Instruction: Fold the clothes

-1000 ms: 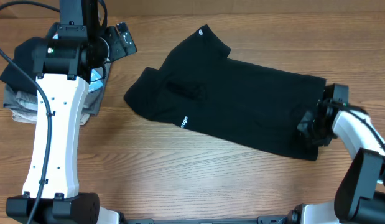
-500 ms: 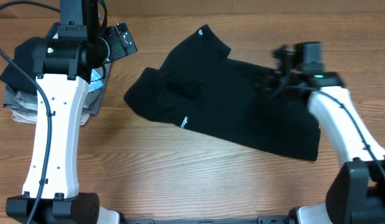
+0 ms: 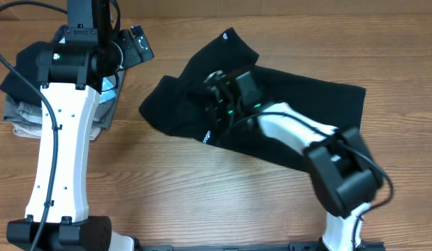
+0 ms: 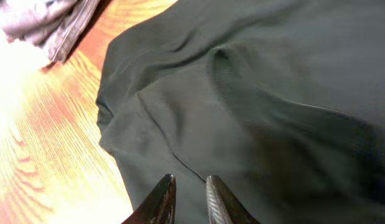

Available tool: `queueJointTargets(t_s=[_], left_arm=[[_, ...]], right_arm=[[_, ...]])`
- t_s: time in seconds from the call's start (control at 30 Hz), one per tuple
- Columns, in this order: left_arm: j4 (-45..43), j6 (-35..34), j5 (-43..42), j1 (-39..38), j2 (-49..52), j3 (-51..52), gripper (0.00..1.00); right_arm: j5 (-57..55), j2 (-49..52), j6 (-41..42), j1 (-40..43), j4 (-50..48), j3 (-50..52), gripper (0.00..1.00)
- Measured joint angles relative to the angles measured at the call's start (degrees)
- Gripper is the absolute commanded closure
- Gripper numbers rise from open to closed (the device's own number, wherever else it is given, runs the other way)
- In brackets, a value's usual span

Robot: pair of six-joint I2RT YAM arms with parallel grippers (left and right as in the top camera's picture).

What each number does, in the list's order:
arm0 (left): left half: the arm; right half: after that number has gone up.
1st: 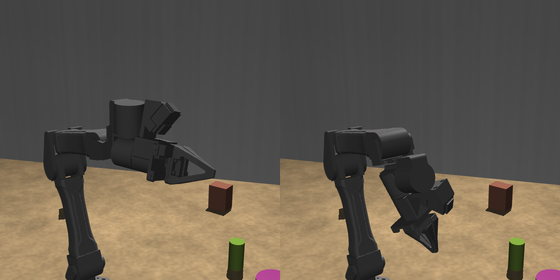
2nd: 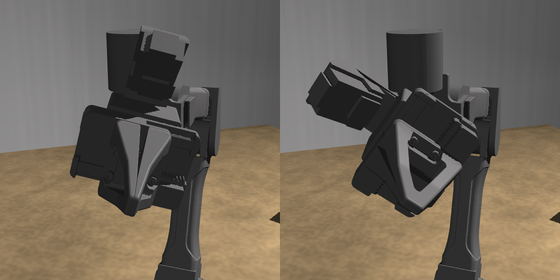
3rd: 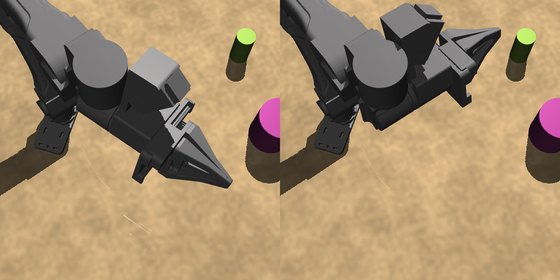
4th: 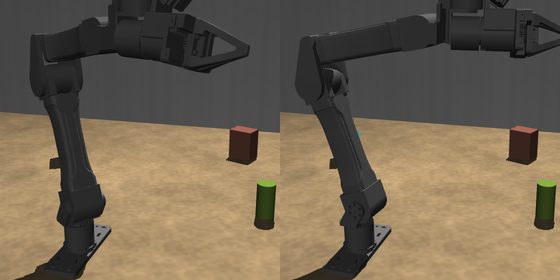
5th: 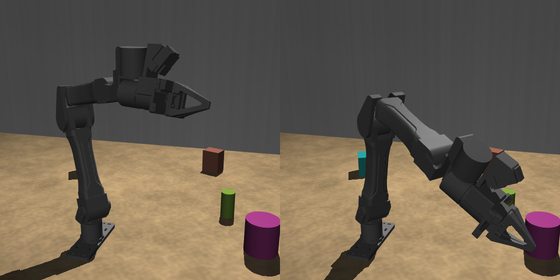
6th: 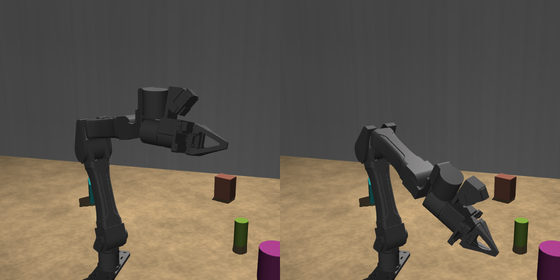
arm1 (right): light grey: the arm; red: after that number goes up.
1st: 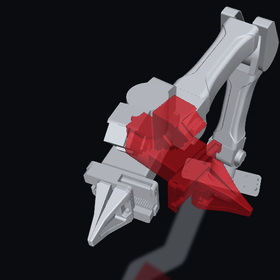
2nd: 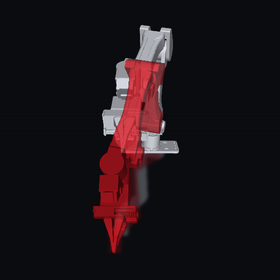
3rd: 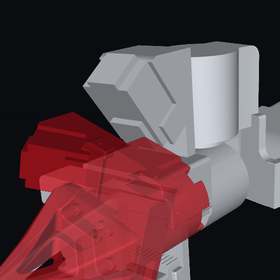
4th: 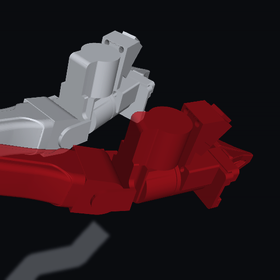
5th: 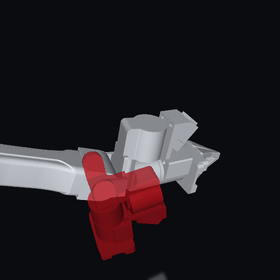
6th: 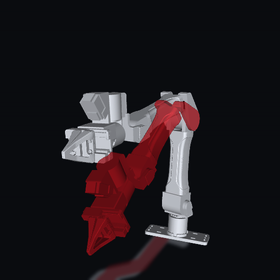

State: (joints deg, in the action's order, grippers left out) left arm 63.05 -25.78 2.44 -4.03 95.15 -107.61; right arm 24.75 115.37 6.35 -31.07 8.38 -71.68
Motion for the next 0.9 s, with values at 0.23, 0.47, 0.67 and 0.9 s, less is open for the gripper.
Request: queueJointTargets(t_s=[0.23,0.47,0.67,0.9], left_arm=[[0.0,-0.02,0.0,0.0,0.0,0.0,0.0],[0.0,0.0,0.0,0.0,0.0,0.0,0.0],[0.0,-0.02,0.0,0.0,0.0,0.0,0.0],[0.0,0.0,0.0,0.0,0.0,0.0,0.0]], right_arm=[[-6.14,4.09,0.0,-4.5,-4.94,0.0,0.86],[-13.09,4.28,0.0,-4.15,-6.38,0.0,0.87],[-16.7,4.28,0.0,-4.11,-6.47,0.0,0.87],[-21.22,4.44,-0.04,-4.07,-7.56,0.0,0.88]])
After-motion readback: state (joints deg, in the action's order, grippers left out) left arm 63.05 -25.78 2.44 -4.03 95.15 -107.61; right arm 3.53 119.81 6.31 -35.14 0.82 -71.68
